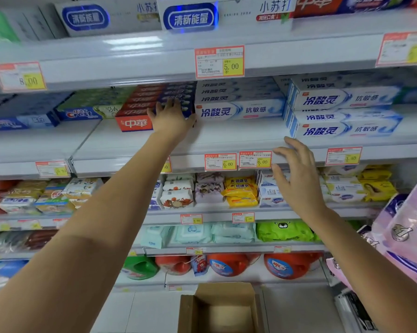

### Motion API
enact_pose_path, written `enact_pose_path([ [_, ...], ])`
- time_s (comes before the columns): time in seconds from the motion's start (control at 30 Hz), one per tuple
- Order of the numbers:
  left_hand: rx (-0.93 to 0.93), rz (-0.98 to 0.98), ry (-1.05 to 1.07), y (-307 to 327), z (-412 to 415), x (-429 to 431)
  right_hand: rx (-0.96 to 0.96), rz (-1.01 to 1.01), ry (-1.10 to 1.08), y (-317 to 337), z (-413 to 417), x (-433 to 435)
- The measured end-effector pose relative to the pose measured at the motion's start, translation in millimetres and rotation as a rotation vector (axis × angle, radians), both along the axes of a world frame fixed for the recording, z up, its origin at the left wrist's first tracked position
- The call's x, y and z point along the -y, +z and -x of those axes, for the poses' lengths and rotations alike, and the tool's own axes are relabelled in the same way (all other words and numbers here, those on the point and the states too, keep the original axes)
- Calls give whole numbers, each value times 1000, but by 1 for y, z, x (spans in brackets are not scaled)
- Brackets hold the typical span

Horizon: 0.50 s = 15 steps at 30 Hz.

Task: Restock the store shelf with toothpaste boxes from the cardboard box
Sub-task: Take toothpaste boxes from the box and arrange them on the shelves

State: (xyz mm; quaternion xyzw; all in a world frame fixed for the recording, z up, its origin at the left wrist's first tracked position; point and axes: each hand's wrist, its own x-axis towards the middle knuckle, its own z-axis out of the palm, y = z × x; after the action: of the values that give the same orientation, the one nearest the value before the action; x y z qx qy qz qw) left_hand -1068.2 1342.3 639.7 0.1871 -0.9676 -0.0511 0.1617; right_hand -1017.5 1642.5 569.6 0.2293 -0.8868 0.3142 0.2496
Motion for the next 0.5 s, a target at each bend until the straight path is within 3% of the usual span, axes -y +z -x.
enact_pose_path([
  [0.3, -27, -38, -8, 2, 0, -8, 24, -32, 24, 1, 2, -5],
  [0.4, -155, -82, -72, 7, -9, -33, 42, 0, 66, 8, 1, -11],
  [0.5, -274, -163, -221, 14, -23, -80, 2, 158, -13, 19, 4, -26],
])
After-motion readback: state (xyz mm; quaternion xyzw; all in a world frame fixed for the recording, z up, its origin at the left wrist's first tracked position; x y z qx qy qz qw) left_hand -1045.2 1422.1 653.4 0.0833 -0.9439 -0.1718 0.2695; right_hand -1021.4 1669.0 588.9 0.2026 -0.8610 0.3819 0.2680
